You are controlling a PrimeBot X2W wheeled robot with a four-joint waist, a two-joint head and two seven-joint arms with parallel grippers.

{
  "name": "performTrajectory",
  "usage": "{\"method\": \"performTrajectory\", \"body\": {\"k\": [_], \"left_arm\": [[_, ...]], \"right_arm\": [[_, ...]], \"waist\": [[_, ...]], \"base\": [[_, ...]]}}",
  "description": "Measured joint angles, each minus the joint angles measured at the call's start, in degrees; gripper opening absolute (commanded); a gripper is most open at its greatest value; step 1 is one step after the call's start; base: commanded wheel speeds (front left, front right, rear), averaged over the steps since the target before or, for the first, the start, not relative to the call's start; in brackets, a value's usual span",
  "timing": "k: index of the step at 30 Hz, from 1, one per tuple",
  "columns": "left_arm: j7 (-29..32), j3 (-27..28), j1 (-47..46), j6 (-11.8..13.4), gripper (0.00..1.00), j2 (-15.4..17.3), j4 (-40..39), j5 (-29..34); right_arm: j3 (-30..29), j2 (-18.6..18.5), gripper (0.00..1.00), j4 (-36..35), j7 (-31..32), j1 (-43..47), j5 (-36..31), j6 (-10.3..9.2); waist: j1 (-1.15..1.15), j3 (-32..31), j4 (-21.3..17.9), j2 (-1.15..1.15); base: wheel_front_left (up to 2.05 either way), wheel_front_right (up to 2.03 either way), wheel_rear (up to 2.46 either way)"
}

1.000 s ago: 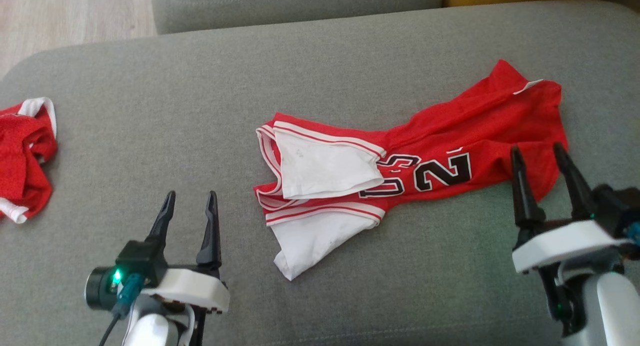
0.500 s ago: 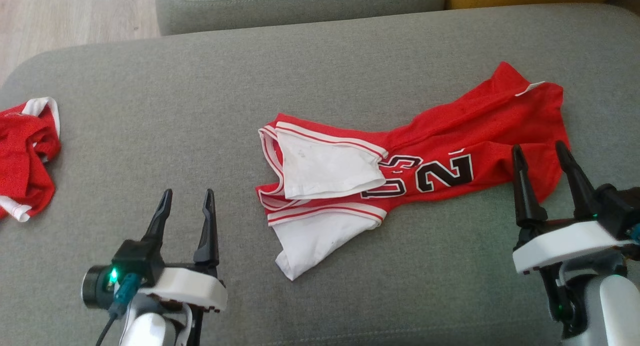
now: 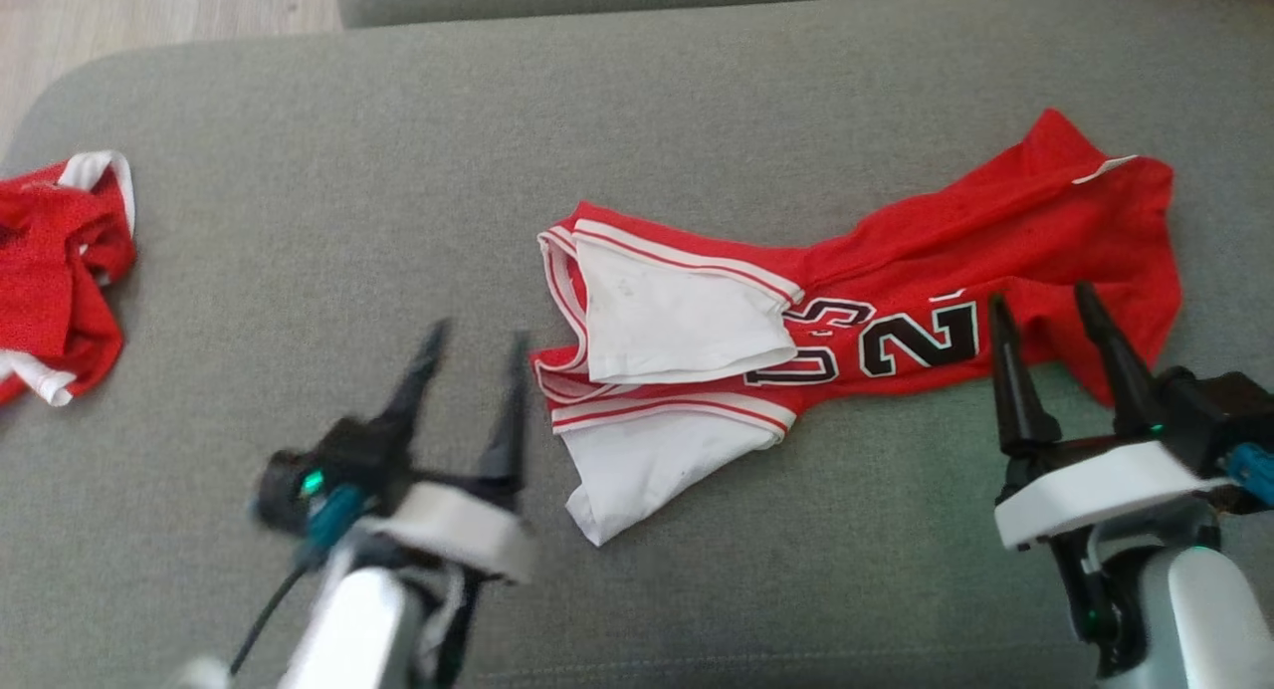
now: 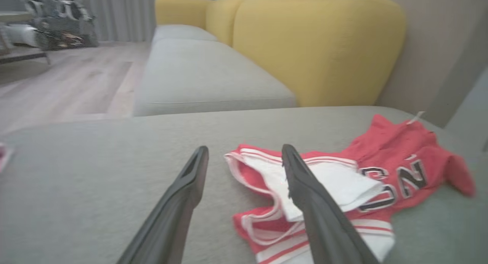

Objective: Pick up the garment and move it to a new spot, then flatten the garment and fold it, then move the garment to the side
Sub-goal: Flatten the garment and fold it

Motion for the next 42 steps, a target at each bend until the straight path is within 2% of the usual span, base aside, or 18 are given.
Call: {"method": "performTrajectory", "body": {"k": [4,8,10,15,23,25,31,32,34,35,42], "left_arm": [[3.4,-6.7,-4.0,-2.8,1.00,-1.1,1.5,-3.8],[6.7,-10.7,-4.4,-2.6,1.00,-1.3,5.3,-8.9],[7.7,-11.9,-4.7,-1.6,1.00,-1.3,7.0,-11.4],[7.4,-12.9,-7.5,0.4,1.00,-1.3,10.1,-14.9],[5.2,-13.2,-10.9,1.1,1.00,-1.3,14.0,-18.9],[5.2,-13.3,-11.0,1.8,1.00,-1.3,15.3,-19.1],[4.4,-13.5,-11.5,1.9,1.00,-1.3,17.9,-19.9],[3.9,-13.7,-11.8,1.9,0.94,-1.3,18.0,-19.9],[2.8,-14.0,-12.7,1.7,0.35,-1.3,17.9,-20.0],[2.2,-14.2,-13.1,1.7,0.00,-1.3,17.9,-20.2],[0.5,-14.9,-13.6,1.8,0.00,-1.3,17.8,-20.2]], "right_arm": [[1.5,0.1,1.00,0.1,0.3,-0.1,0.2,-0.01],[2.7,0.2,1.00,0.2,0.2,-0.3,0.4,-0.01],[3.1,0.2,1.00,0.4,0.2,-0.3,0.4,0.00],[3.1,0.2,1.00,0.8,-0.1,-0.6,0.5,0.00],[3.1,0.2,1.00,1.4,-0.4,-1.5,0.9,0.00],[3.1,0.2,1.00,1.5,-0.4,-1.5,1.0,0.00],[3.0,0.2,1.00,1.6,-0.5,-1.5,1.0,0.00],[3.0,0.2,1.00,1.6,-0.5,-1.5,1.0,-0.01],[3.0,0.2,1.00,1.7,-0.6,-1.5,1.0,-0.01],[2.9,0.2,1.00,1.8,-0.5,-1.5,1.1,-0.01],[2.3,0.2,1.00,3.0,-0.6,-1.5,1.7,0.00]], "waist": [[0.00,1.3,0.3,0.00],[0.00,2.4,-0.5,0.00],[0.00,2.9,-1.0,0.00],[0.00,3.8,-1.8,0.00],[0.00,4.2,-2.9,0.00],[0.00,4.3,-3.1,0.00],[0.00,4.7,-3.2,0.00],[0.00,4.7,-3.2,0.00],[0.00,4.8,-3.1,0.00],[0.00,4.8,-3.1,0.00],[0.00,4.7,-2.9,0.00]], "base": [[0.00,0.00,0.00],[0.00,0.00,0.00],[0.00,0.00,0.00],[0.00,0.00,0.00],[0.00,0.00,0.00],[0.00,0.00,0.00],[0.00,0.00,0.00],[0.00,0.00,0.00],[0.00,0.00,0.00],[0.00,0.00,0.00],[0.00,0.00,0.00]]}}
